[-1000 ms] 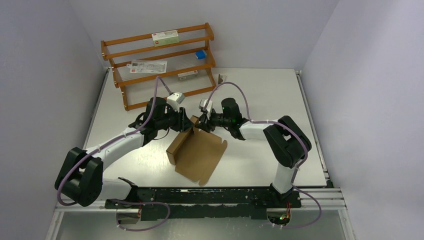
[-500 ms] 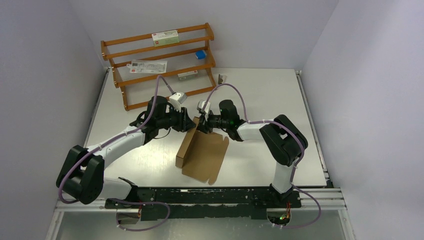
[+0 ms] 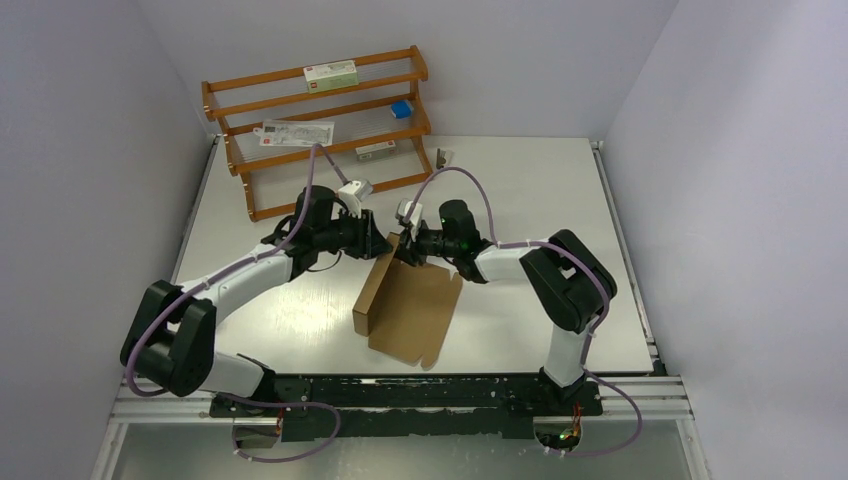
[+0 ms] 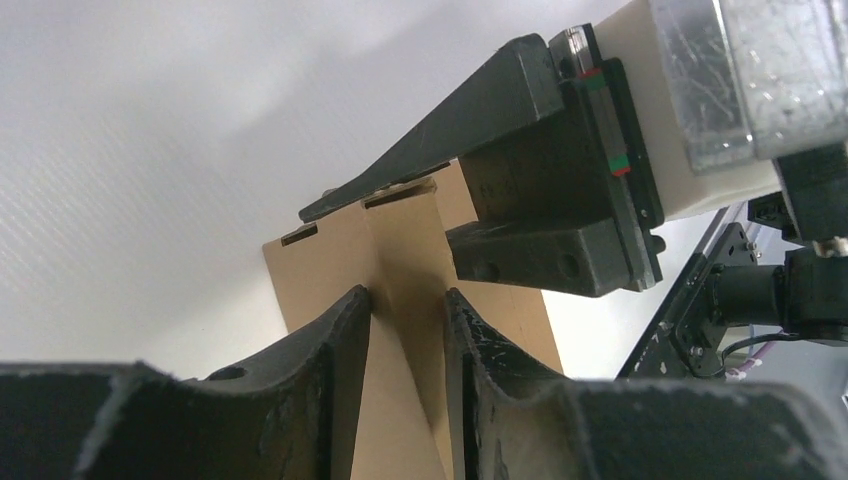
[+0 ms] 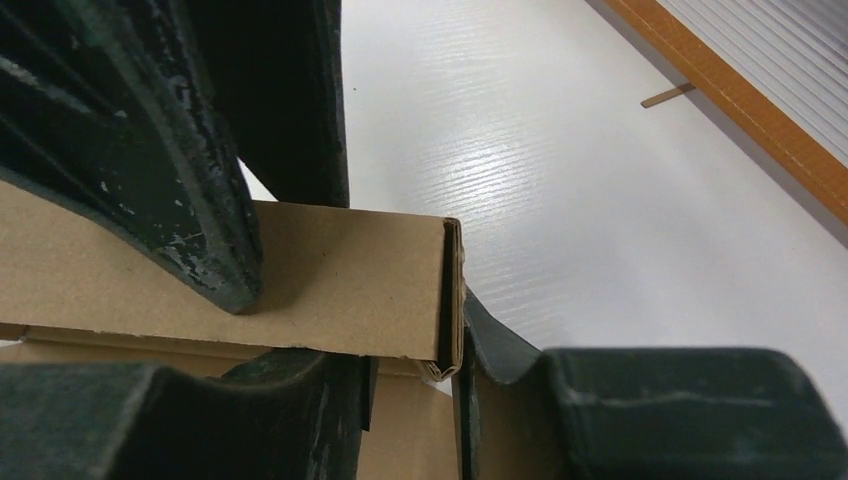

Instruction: Fold the paper box

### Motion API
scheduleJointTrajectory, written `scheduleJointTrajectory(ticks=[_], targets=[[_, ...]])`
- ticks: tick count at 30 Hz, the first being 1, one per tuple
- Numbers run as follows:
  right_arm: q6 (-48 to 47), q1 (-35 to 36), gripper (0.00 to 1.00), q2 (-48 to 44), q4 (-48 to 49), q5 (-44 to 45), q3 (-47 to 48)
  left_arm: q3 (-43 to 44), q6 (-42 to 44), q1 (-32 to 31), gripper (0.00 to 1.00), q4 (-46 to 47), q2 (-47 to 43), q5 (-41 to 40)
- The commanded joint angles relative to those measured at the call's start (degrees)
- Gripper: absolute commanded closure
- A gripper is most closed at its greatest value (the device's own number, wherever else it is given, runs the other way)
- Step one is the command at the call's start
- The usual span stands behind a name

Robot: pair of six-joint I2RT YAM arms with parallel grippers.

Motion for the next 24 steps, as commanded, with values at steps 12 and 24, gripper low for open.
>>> scheduleJointTrajectory(ticks=[12, 24], targets=[[-0.11, 0.45, 0.61, -4.84, -2.58, -4.34, -3.29, 3.72, 1.88, 0.75, 0.65, -6.09, 4.00, -0.80], [-2.73, 0.44, 0.57, -6.56, -8.05, -6.46, -3.60, 5.02, 3.90, 0.91, 0.67, -7.78, 5.03, -1.29]])
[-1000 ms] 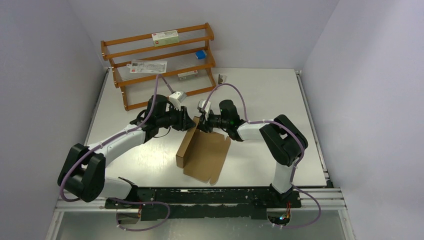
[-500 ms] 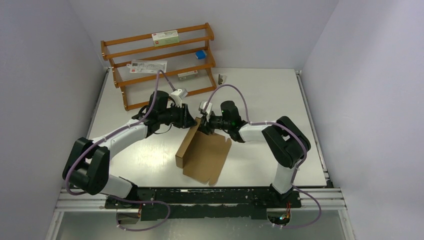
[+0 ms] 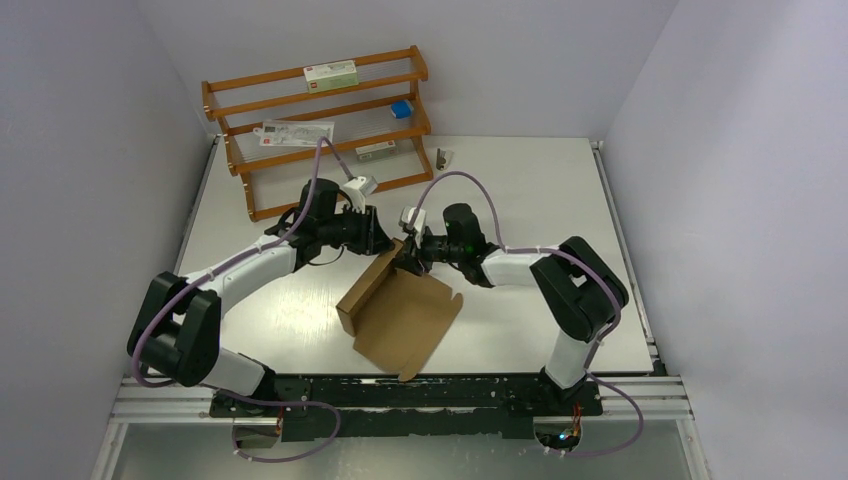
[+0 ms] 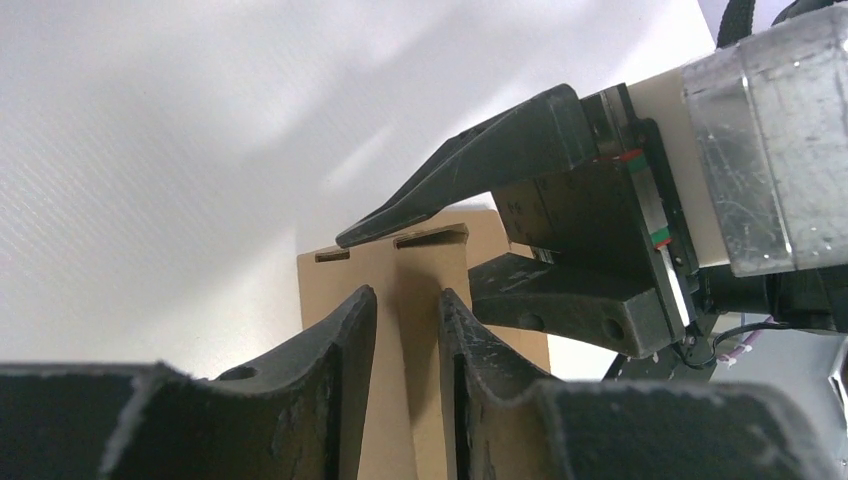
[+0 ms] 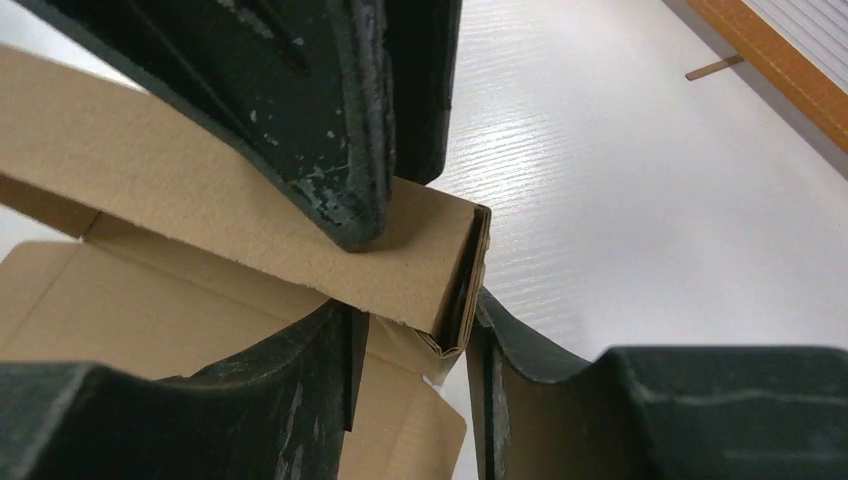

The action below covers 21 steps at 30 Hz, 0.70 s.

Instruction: Fold the paper box

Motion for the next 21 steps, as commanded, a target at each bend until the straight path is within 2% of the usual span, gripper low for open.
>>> scheduleJointTrajectory(ticks=[1, 9, 16, 21], targets=[[-2.01, 0.55, 0.57, -2.35, -4.59, -4.87, -0.38, 0.71, 3.11, 0.64, 0.67, -3.90, 1.75, -3.34], [-3.68, 0.47, 0.56, -4.54, -8.92, -4.85, -0.91, 0.63, 3.57, 0.86, 0.67, -4.61, 1.07, -2.79], [-4.46, 0.30, 0.67, -5.02, -9.95, -3.82, -1.78, -0.42, 3.38, 0.86, 0.67, -4.59, 0.17, -2.35], [-1.50, 0.31, 0.73, -5.06, -5.09, -1.32, -3.21, -0.79, 2.45, 0.86, 0.67, -4.17, -0.44, -1.55]])
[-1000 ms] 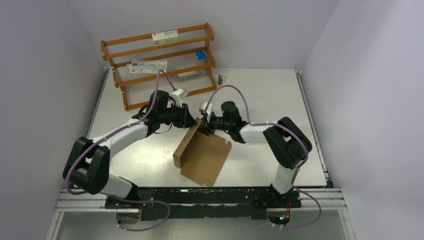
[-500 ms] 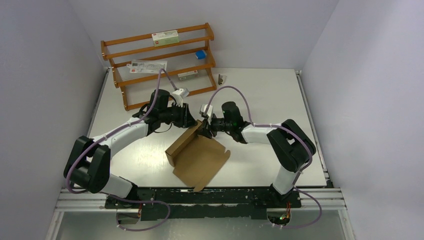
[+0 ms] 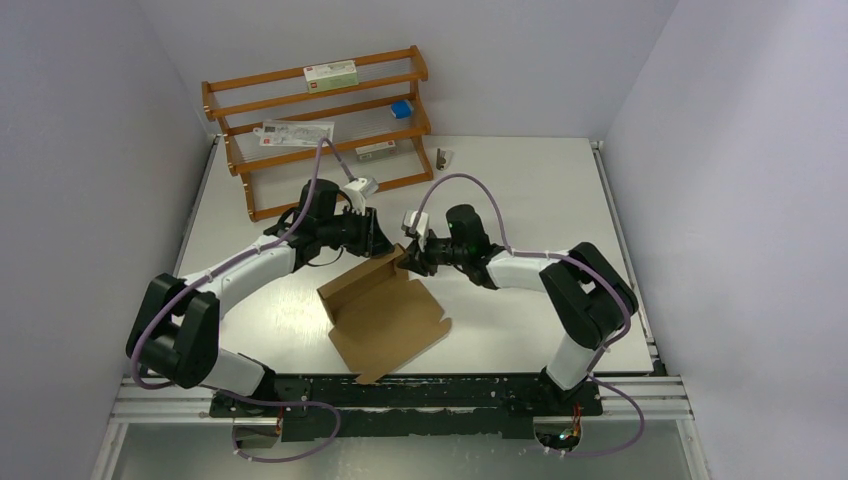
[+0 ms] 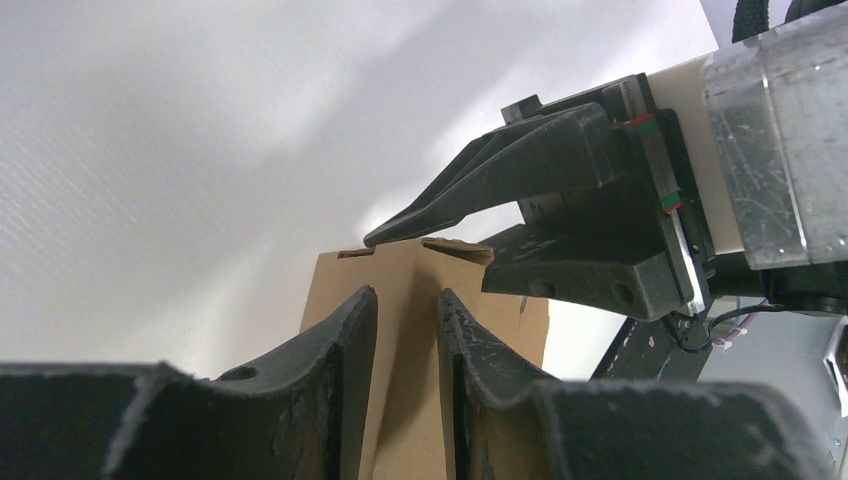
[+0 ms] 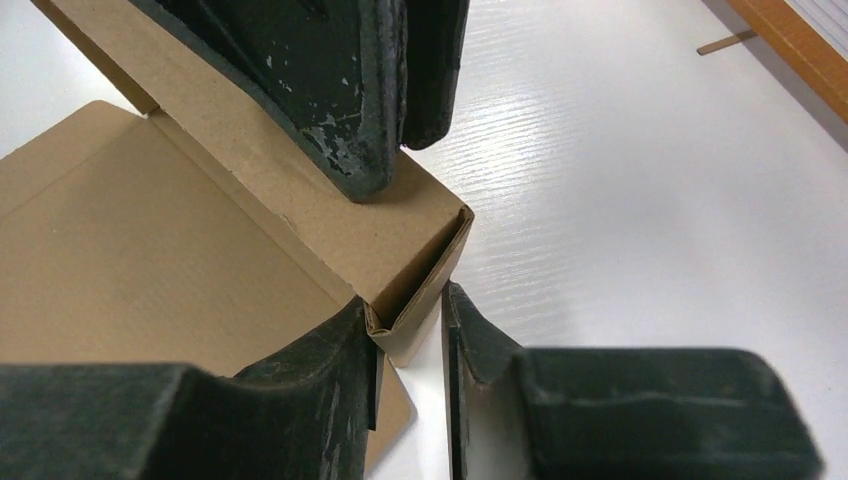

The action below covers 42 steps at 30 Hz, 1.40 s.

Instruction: Fold the paper box

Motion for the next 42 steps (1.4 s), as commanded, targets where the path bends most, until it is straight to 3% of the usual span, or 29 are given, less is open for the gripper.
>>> scheduleJointTrajectory(ticks=[1, 10, 24, 42], targets=[[3.49, 0.77, 0.74, -1.55, 3.44, -0.04, -2.85, -1.36, 0.86, 0.86, 0.66, -1.92, -0.24, -2.30], [6.89, 3.04, 0.82, -0.35, 12.46, 15.51, -4.54, -5.00, -5.50, 0.84, 0.61, 3.15, -1.12, 1.38], [10.10, 5.91, 0.95, 3.72, 13.88, 31.68, -1.70, -7.91, -12.13, 0.84, 0.52, 7.94, -1.49, 4.79], [18.86, 7.29, 0.98, 7.88, 13.68, 42.31, 2.32, -9.49, -19.09, 0.84, 0.55, 11.88, -3.58, 9.43]])
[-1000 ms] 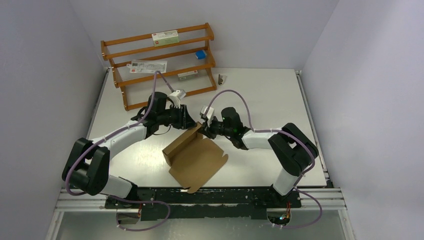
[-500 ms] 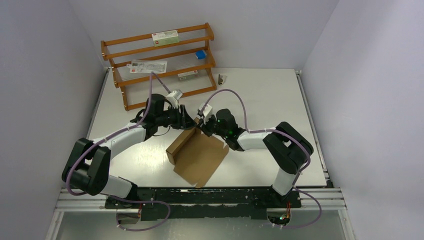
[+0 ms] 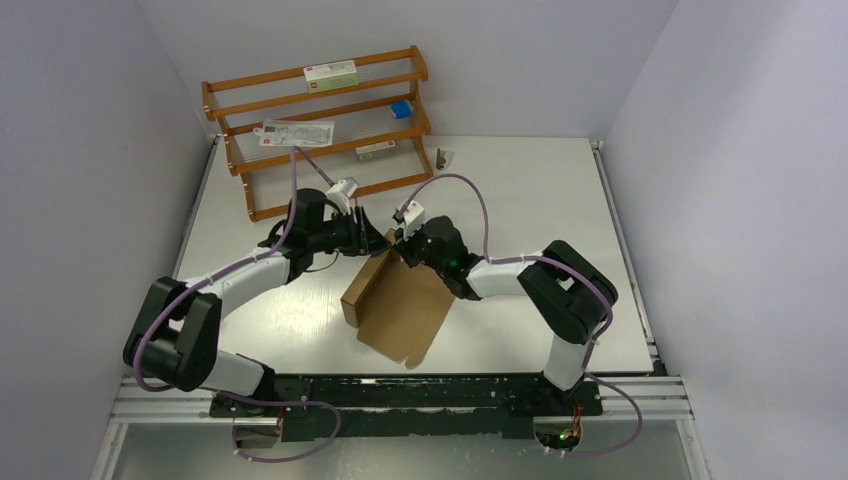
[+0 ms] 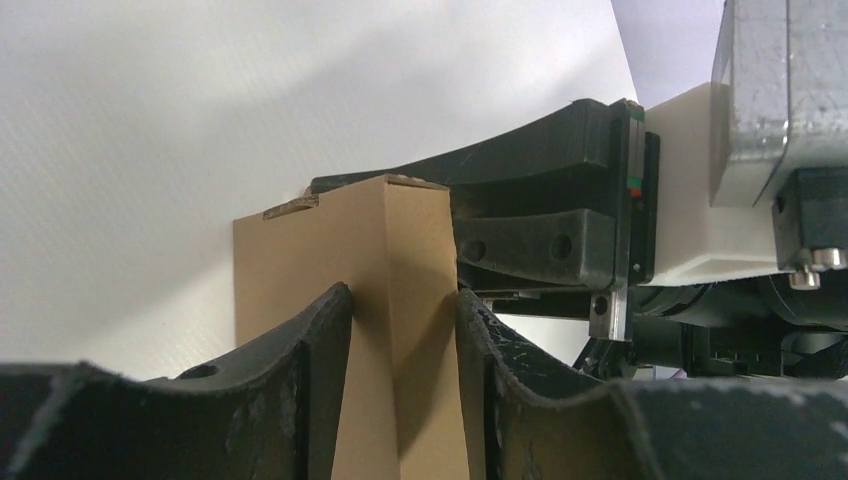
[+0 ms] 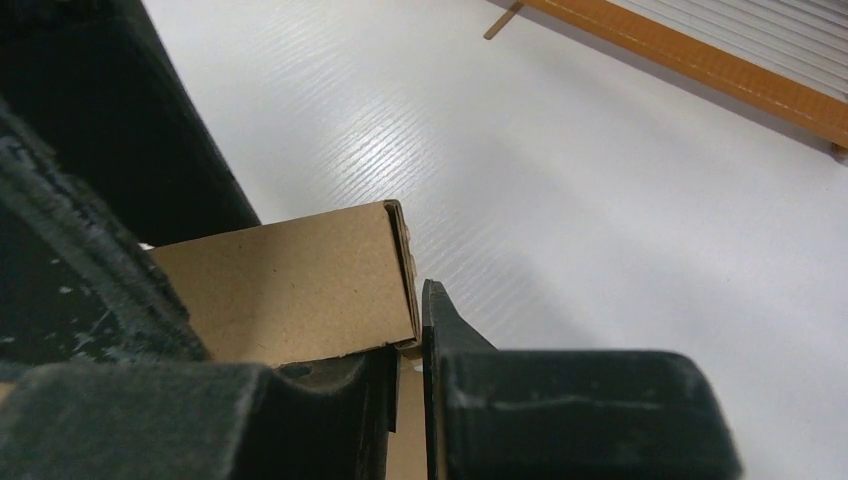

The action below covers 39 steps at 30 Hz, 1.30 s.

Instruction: Fold the paper box

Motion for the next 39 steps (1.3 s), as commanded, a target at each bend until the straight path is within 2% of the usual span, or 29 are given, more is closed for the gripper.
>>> scheduleJointTrajectory(ticks=[1, 7, 12, 18, 22, 28, 35, 39], targets=[[2.57, -0.75, 0.98, 3.37, 0.18, 7.24, 2.22, -1.72, -4.19, -1.52, 0.55, -1.30, -2.26, 8.80], [6.64, -0.76, 0.99, 5.17, 0.34, 8.22, 3.80, -2.80, -6.58, -1.52, 0.55, 0.76, -2.18, 10.40], [6.28, -0.72, 0.93, 4.60, -0.41, 5.55, 3.88, 1.54, 0.20, -1.51, 0.52, -7.70, -2.16, 6.05], [2.15, -0.71, 0.72, 1.20, -6.30, 4.99, 3.84, 11.62, 10.13, -1.52, 0.43, -24.53, -1.09, -6.89], [0.81, -0.72, 0.54, -2.31, -12.11, 4.38, 3.98, 15.48, 12.97, -1.52, 0.37, -30.21, -2.26, -13.12], [2.89, -0.87, 0.38, -9.40, -20.36, 5.78, 3.63, 18.07, 14.93, -2.50, 0.35, -35.54, -5.75, -22.35], [15.73, -4.46, 0.27, -17.79, -31.91, 13.56, 1.26, 21.62, 15.30, -11.71, 0.34, -42.05, -7.29, -39.54], [21.90, -5.81, 0.19, -24.04, -34.54, 20.69, -2.17, 24.13, 16.82, -18.04, 0.34, -43.90, -6.29, -50.60]])
